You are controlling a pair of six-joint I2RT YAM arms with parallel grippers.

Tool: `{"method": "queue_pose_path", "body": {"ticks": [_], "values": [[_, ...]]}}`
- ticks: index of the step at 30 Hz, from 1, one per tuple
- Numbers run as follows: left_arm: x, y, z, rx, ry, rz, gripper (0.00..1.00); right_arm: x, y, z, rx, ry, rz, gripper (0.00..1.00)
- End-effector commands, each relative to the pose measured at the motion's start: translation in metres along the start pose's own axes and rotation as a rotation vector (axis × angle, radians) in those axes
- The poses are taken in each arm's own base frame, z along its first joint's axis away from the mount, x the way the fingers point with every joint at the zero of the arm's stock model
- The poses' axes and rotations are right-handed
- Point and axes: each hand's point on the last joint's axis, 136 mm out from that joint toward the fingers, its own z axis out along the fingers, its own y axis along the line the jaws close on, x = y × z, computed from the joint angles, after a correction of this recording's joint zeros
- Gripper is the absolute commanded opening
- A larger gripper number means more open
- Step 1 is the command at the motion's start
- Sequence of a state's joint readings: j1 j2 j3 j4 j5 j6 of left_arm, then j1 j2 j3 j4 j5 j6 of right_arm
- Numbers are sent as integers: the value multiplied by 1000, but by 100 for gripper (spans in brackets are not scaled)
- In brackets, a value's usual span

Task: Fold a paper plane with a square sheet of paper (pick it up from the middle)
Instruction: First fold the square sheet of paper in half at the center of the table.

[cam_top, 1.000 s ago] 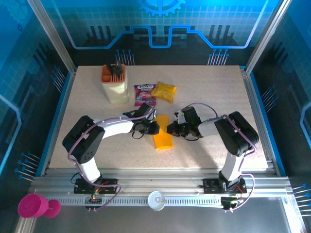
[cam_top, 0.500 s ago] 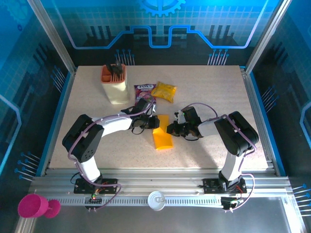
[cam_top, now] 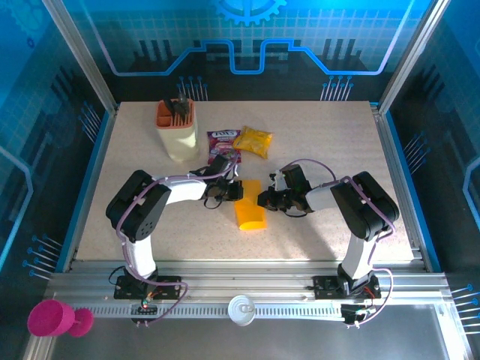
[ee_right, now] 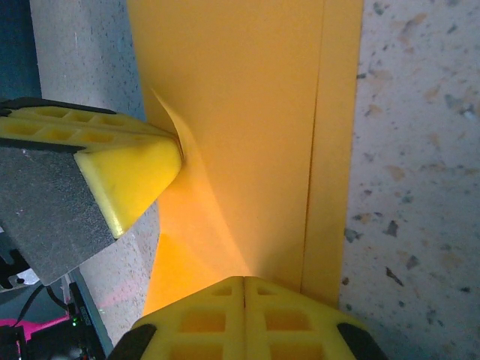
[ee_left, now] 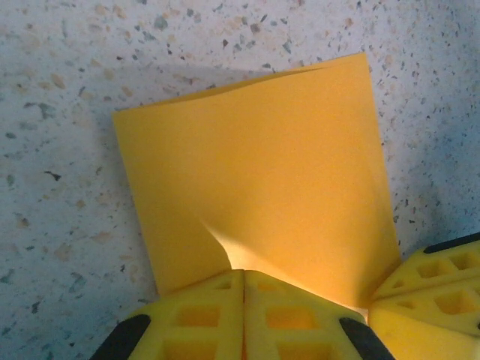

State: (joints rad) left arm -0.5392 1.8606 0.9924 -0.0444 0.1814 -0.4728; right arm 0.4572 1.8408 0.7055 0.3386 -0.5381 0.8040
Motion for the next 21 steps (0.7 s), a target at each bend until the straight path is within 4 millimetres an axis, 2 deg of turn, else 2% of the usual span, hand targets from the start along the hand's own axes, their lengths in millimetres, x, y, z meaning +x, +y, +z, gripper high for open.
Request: {"method": "queue_pose_path", "body": {"ticks": [1, 7, 11, 15, 21], "values": [[-5, -6, -6, 24, -13, -11, 7, 38, -80, 16, 262, 64, 88, 0], [-26, -27, -29, 87, -66, -11, 12, 38, -82, 16, 270, 67, 88, 0], [-29, -33, -39, 105, -80, -4, 13, 38, -82, 16, 271, 65, 89, 0], [-14, -33, -41, 120, -44, -9, 13, 38, -83, 16, 270, 68, 90, 0], [22, -32, -41, 117, 12, 10, 12, 39, -83, 17, 270, 73, 91, 0]]}}
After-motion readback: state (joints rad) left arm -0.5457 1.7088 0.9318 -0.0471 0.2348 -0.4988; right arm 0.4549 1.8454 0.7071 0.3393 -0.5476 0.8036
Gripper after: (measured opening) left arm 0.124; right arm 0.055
